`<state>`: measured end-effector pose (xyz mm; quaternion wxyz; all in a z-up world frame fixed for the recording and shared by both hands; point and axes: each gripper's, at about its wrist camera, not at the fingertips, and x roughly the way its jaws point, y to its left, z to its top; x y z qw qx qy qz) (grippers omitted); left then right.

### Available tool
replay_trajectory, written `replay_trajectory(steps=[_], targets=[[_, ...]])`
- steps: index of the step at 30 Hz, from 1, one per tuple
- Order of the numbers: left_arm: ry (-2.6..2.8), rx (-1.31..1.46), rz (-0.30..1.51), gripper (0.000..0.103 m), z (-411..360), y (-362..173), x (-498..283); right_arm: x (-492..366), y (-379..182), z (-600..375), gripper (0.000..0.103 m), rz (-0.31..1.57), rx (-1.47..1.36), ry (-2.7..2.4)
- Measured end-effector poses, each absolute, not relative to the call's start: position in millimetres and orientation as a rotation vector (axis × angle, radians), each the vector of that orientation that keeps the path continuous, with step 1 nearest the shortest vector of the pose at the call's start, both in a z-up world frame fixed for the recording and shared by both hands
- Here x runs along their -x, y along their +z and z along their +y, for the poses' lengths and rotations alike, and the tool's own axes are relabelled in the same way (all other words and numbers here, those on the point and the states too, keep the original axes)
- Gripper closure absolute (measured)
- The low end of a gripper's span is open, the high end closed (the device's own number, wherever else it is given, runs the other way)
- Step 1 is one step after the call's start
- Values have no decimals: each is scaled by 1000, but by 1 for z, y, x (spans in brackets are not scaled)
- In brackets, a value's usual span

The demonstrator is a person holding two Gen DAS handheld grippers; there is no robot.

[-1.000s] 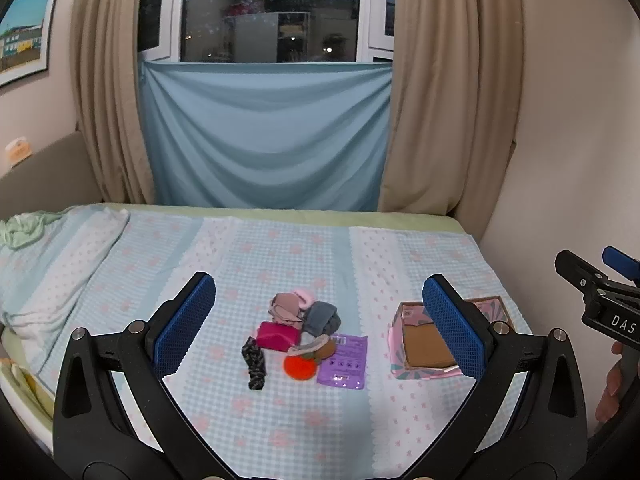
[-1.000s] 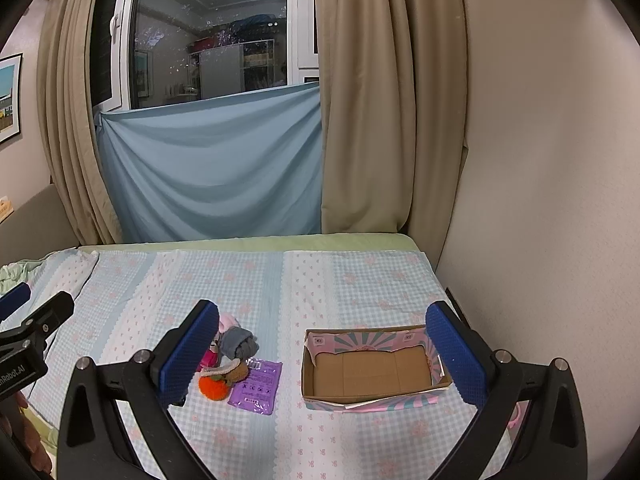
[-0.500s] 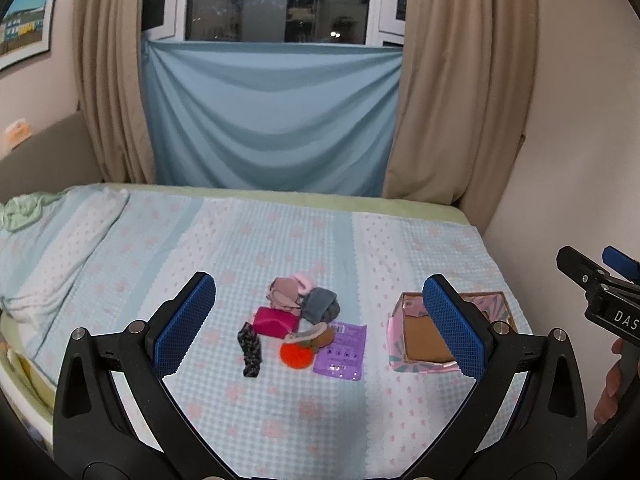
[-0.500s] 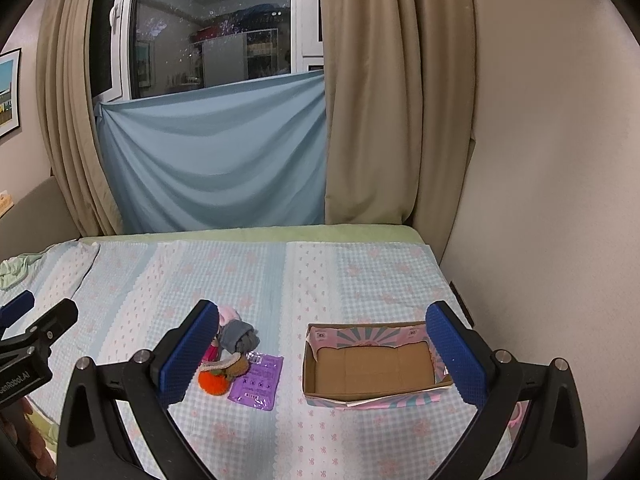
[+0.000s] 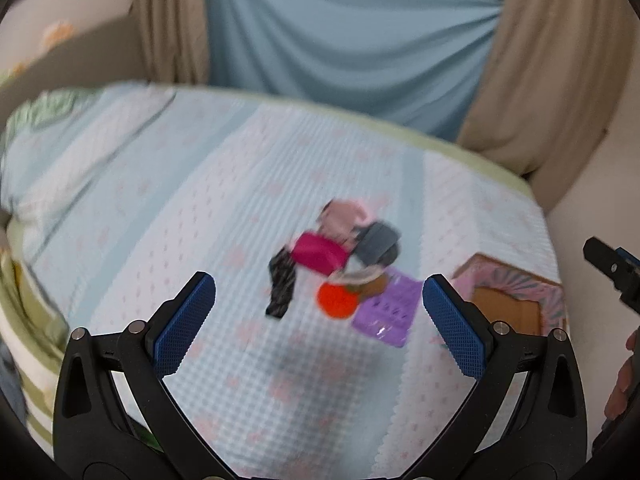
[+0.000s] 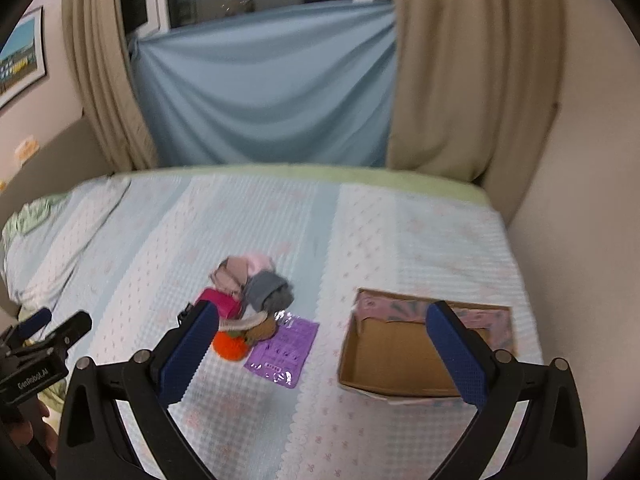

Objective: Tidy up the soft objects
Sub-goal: 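Grasp the black scrunchie with the left tool while the right tool grasps the grey fuzzy hat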

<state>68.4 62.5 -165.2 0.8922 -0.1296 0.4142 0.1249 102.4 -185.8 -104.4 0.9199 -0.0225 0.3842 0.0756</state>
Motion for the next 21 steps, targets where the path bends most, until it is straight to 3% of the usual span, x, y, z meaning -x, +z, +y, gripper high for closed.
replay_trajectory(steps=[15, 21], targets=[[286, 431, 1038, 3, 136, -369, -174, -254, -290, -91, 0, 1031, 118, 363], [283, 477, 1104, 14, 148, -424, -203, -307, -358, -56, 0, 1117, 189, 420]])
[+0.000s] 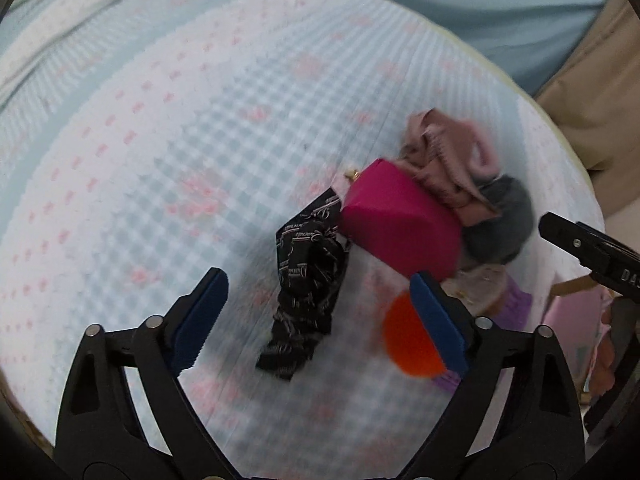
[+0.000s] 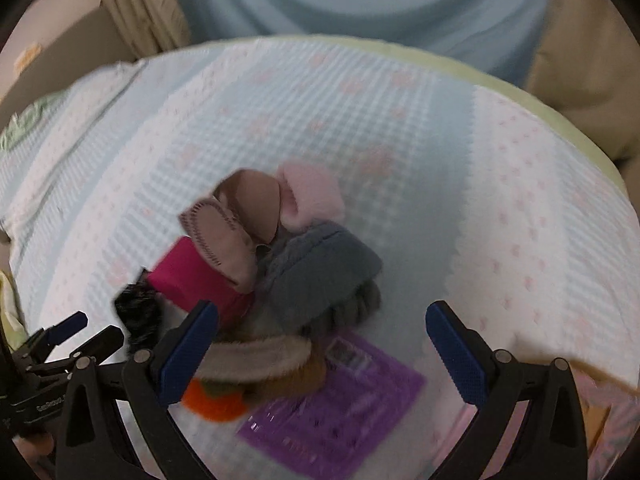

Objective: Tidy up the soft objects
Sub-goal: 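Grasp the black scrunchie with the left tool while the right tool grasps the grey fuzzy hat, then carry the black scrunchie and grey hat over the cardboard box with both tools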

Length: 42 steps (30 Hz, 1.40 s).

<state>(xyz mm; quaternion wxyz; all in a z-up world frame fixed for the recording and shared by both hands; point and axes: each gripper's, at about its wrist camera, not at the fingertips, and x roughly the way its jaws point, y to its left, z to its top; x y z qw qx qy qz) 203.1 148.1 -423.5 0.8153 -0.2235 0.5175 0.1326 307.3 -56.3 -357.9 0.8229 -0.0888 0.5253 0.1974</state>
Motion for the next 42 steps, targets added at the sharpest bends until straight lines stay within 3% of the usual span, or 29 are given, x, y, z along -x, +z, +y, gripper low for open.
replay_trajectory(steps=[7, 9, 12, 14, 17, 21, 27, 36, 42], targets=[[287, 479, 1165, 25, 147, -460, -220, -337, -411, -40, 0, 1181, 284, 463], [290, 482, 1179, 31, 147, -467, -223, -344, -423, -35, 15, 1197, 300, 483], [308, 444, 1196, 40, 143, -473, -229, -353, -441, -28, 23, 1236, 329, 528], [318, 406, 1200, 58, 140, -473, -232, -357, -447, -27, 30, 1242, 322, 549], [329, 387, 1205, 71, 139, -472, -236, -359, -448, -28, 40, 1248, 306, 564], [339, 419, 1196, 75, 144, -470, -241, -359, -445, -34, 52, 1250, 276, 581], [341, 409, 1172, 76, 151, -456, -232, -354, -437, -42, 60, 1227, 250, 580], [335, 390, 1095, 77, 144, -406, -218, -342, -401, -60, 62, 1178, 192, 529], [324, 364, 1015, 77, 135, -343, -197, -318, -339, -67, 62, 1098, 162, 517]])
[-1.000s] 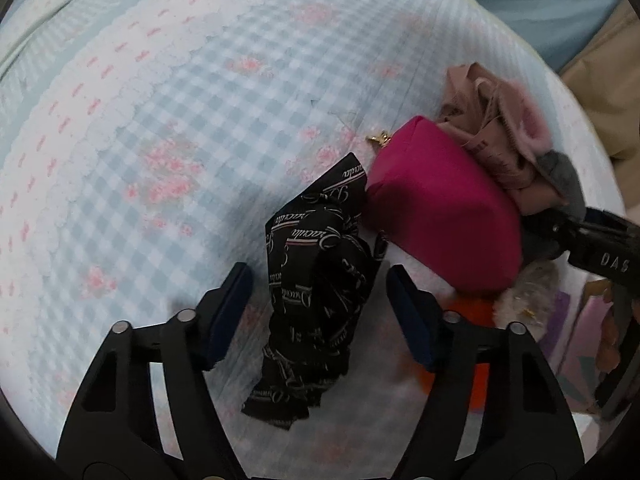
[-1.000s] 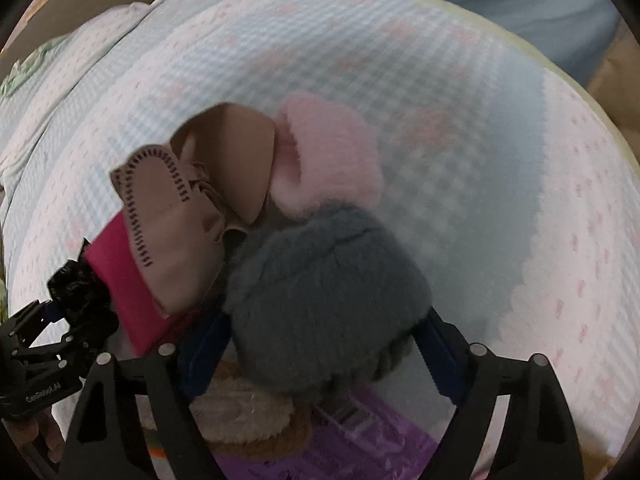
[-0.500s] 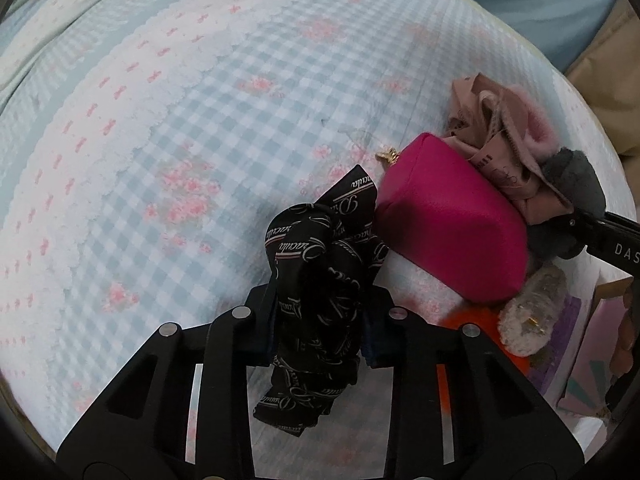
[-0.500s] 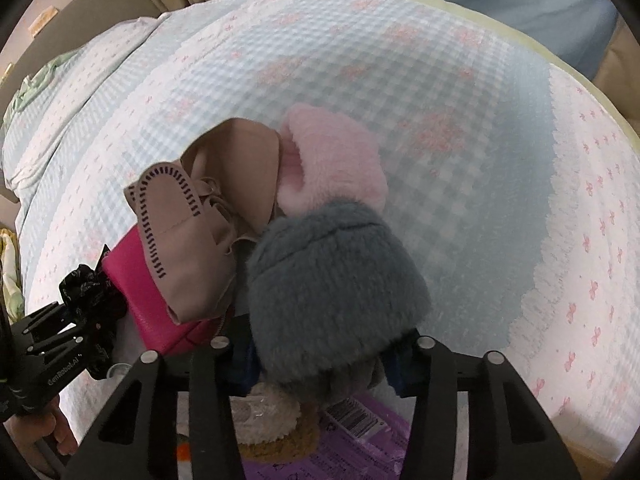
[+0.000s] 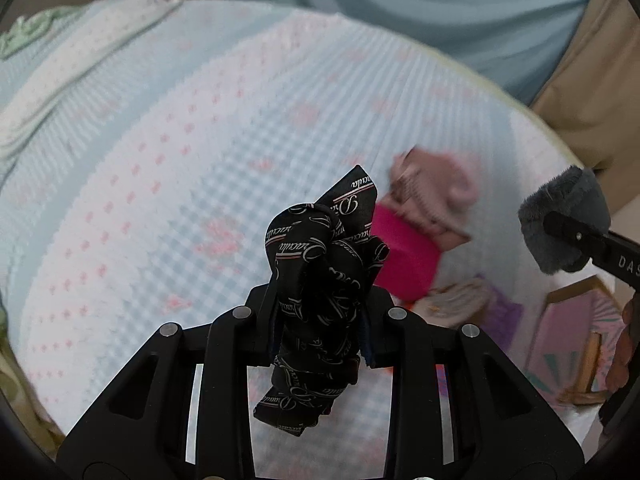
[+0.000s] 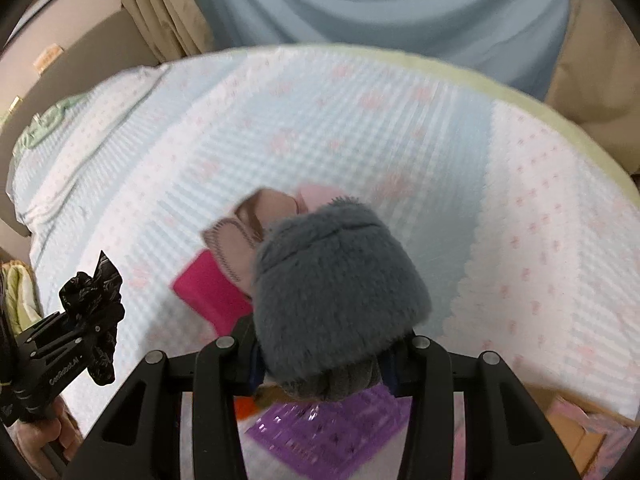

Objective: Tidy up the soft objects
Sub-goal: 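Carry the black scrunchie and grey hat over the cardboard box with both tools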

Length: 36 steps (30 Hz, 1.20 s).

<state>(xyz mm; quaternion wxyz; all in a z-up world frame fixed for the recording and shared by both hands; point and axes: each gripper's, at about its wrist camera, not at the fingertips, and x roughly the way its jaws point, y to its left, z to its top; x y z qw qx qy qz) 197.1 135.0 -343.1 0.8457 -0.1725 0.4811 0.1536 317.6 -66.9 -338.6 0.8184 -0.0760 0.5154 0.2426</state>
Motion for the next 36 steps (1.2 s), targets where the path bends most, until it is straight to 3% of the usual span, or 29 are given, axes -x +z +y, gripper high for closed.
replay_trajectory(steps=[10, 18, 27, 36], targets=[[254, 285, 858, 77, 82, -198, -159, -245, -225, -116, 62, 963, 67, 483], [1, 215, 826, 77, -8, -138, -165, -184, -151, -187, 62, 901, 7, 333], [-297, 99, 882, 77, -120, -146, -205, -154, -134, -277, 62, 929, -77, 40], [-416, -7, 1061, 77, -230, -221, -248, -173, -184, -364, 62, 1057, -167, -110]])
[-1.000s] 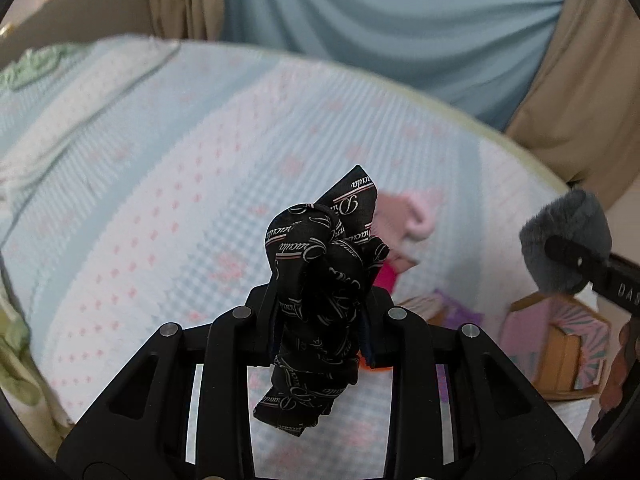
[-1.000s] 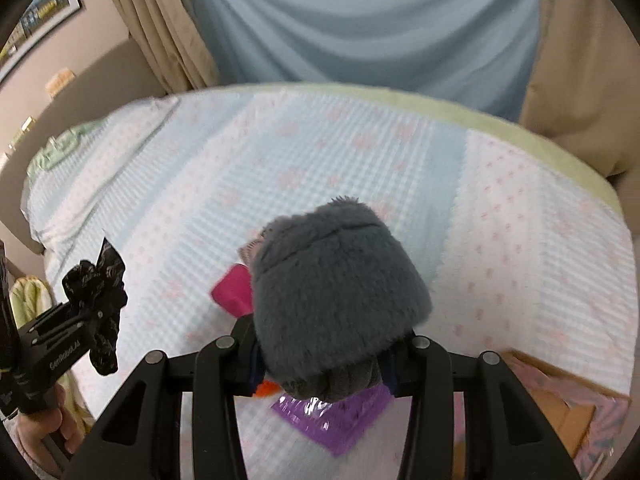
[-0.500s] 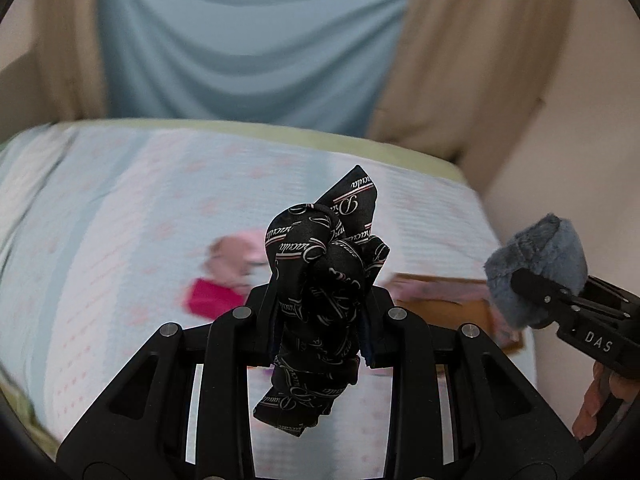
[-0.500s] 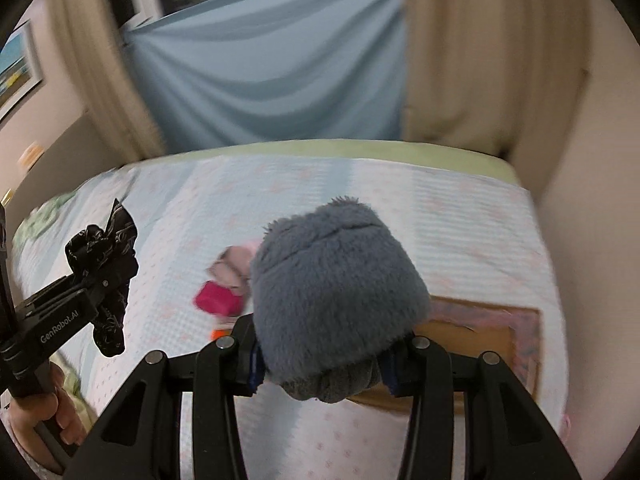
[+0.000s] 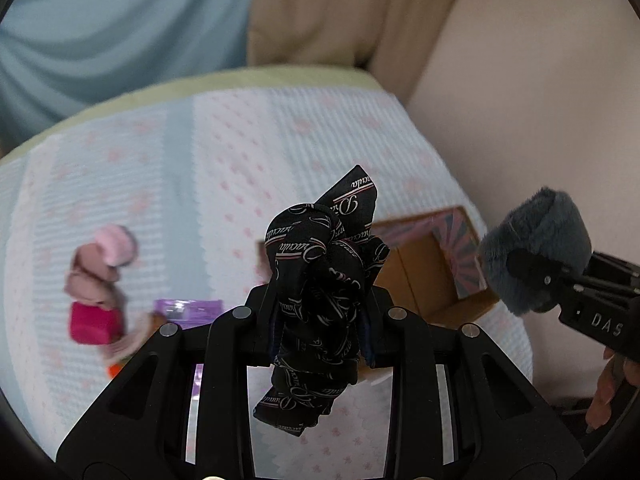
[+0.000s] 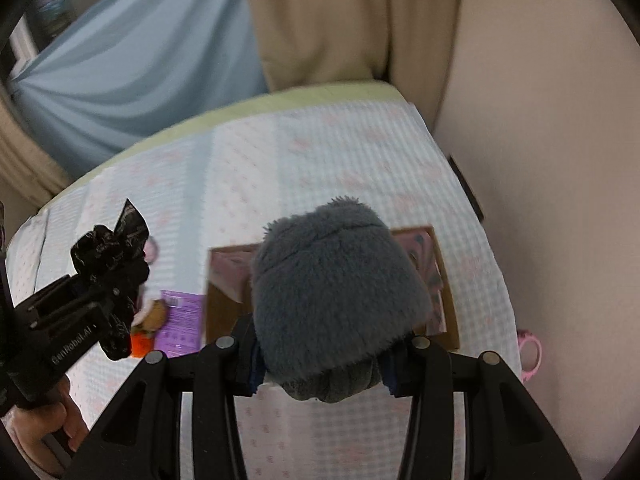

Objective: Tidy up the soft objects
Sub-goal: 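Carry the black scrunchie and grey hat over the cardboard box with both tools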

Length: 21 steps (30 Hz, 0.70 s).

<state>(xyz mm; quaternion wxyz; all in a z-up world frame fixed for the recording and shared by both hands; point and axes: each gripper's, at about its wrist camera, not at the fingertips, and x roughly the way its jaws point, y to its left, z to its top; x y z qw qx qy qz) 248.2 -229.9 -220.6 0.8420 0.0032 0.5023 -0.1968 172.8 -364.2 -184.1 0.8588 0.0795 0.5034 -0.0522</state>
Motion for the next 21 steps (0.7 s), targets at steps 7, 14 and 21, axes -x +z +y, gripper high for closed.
replay_trajectory(steps=[7, 14, 21], targets=[[-436, -100, 1210, 77, -286, -292, -279, -202, -244, -414, 62, 1181, -218, -124], [-432, -177, 1323, 77, -313, -356, -298, -220, -302, -436, 62, 1296, -257, -103], [-409, -259, 1385, 71, -326, -382, -303, -234, -335, -447, 59, 1365, -290, -72]])
